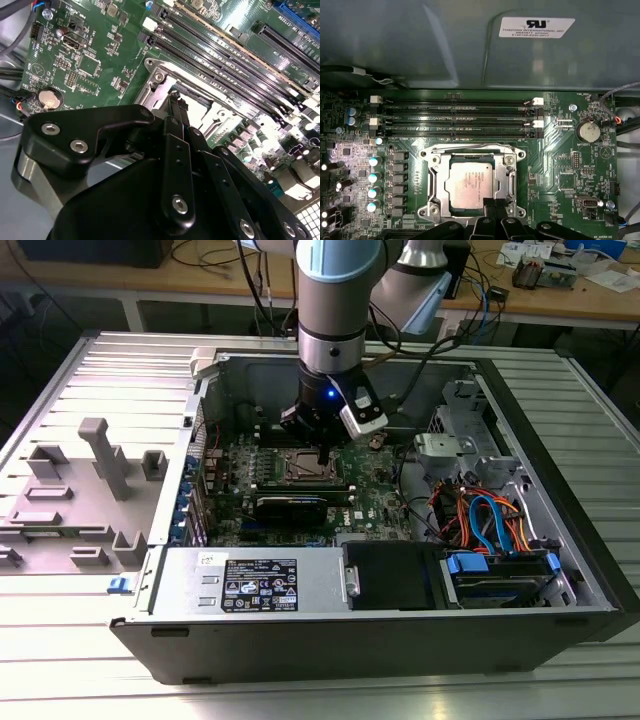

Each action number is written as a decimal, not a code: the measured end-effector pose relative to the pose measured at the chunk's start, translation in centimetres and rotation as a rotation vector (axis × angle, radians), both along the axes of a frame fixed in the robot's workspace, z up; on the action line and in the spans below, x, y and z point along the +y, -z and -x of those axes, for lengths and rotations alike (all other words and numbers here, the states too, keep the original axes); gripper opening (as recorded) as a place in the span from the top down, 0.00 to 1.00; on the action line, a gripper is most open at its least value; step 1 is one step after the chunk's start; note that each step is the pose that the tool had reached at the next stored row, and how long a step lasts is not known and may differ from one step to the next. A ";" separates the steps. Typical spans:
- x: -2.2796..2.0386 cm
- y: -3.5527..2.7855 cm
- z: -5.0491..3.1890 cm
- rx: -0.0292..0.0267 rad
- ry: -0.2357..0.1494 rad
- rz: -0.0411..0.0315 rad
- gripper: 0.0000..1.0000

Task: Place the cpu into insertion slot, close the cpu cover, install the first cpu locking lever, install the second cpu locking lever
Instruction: 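Install the second cpu locking lever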

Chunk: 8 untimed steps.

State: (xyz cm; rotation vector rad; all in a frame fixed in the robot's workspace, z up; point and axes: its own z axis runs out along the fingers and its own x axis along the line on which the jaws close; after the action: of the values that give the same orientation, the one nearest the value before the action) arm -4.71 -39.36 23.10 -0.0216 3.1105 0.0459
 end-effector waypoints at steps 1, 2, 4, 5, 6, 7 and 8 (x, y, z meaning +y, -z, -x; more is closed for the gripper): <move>0.00 0.00 0.00 0.0000 0.000 0.0001 0.89; -0.01 -0.01 0.00 0.0001 0.000 0.0002 0.89; -0.01 -0.01 0.00 0.0001 0.000 0.0002 0.89; -0.01 -0.01 0.00 0.0001 0.000 0.0002 0.89; -0.01 -0.01 0.00 0.0001 0.000 0.0002 0.89; -0.06 -0.01 0.00 0.0001 0.000 0.0002 0.89; -0.08 -0.01 0.00 0.0000 0.000 0.0006 0.89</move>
State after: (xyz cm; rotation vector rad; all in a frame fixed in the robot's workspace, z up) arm -4.71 -39.44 23.11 -0.0219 3.1106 0.0449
